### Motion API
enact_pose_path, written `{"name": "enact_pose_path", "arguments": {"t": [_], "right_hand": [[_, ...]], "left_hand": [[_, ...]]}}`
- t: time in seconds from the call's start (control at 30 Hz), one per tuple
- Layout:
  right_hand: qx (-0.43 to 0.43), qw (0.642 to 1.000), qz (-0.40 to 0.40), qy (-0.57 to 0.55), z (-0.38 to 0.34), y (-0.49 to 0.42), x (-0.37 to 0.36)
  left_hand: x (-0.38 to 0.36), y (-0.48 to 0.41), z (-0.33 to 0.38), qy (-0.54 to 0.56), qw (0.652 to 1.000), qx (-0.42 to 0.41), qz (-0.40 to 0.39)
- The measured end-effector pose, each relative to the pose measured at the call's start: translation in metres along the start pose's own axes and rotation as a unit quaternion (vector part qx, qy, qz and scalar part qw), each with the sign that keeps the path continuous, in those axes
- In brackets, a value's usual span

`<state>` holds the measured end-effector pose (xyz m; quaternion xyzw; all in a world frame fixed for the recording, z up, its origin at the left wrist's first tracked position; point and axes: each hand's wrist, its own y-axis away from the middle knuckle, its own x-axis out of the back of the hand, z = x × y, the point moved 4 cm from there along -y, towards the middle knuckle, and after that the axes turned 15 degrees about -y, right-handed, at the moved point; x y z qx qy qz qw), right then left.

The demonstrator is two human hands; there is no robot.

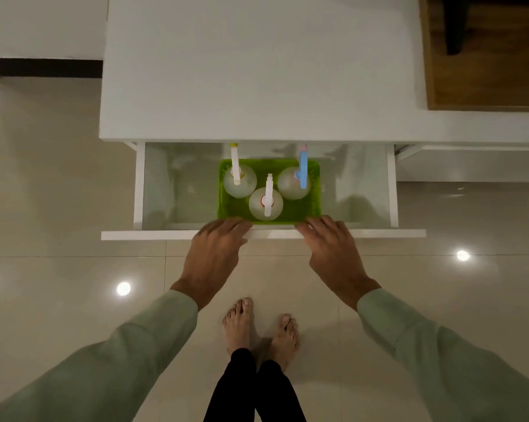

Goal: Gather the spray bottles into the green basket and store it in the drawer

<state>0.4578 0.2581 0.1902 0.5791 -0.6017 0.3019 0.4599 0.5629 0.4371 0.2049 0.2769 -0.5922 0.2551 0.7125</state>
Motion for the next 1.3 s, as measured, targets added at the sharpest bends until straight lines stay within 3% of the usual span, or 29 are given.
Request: {"name": "enact_pose_path", "arguments": {"t": [0.2, 0.43, 0.97, 1.1, 1.3], "right_hand": [[-0.017, 0.997, 0.069, -0.011, -0.002, -0.055, 0.026], [-0.012, 0.999, 0.017, 0.044, 0.013, -0.111, 0.036], [-0.002, 0.978, 0.166, 0.125, 0.007, -0.149, 0.051], [-0.028, 0.983, 0.147, 0.11, -0.001, -0.148, 0.052], [-0.092, 0.995, 0.011, -0.049, -0.023, -0.136, 0.091]], "left_hand": [[0.013, -0.052, -0.012, -0.078, 0.996, -0.01, 0.037], [0.012, -0.103, -0.035, -0.132, 0.99, -0.048, -0.01], [0.019, -0.146, -0.032, -0.132, 0.98, 0.039, 0.147], [0.024, -0.142, -0.022, -0.133, 0.983, 0.056, 0.113], [0.068, -0.133, -0.016, -0.082, 0.995, 0.015, -0.05]]}}
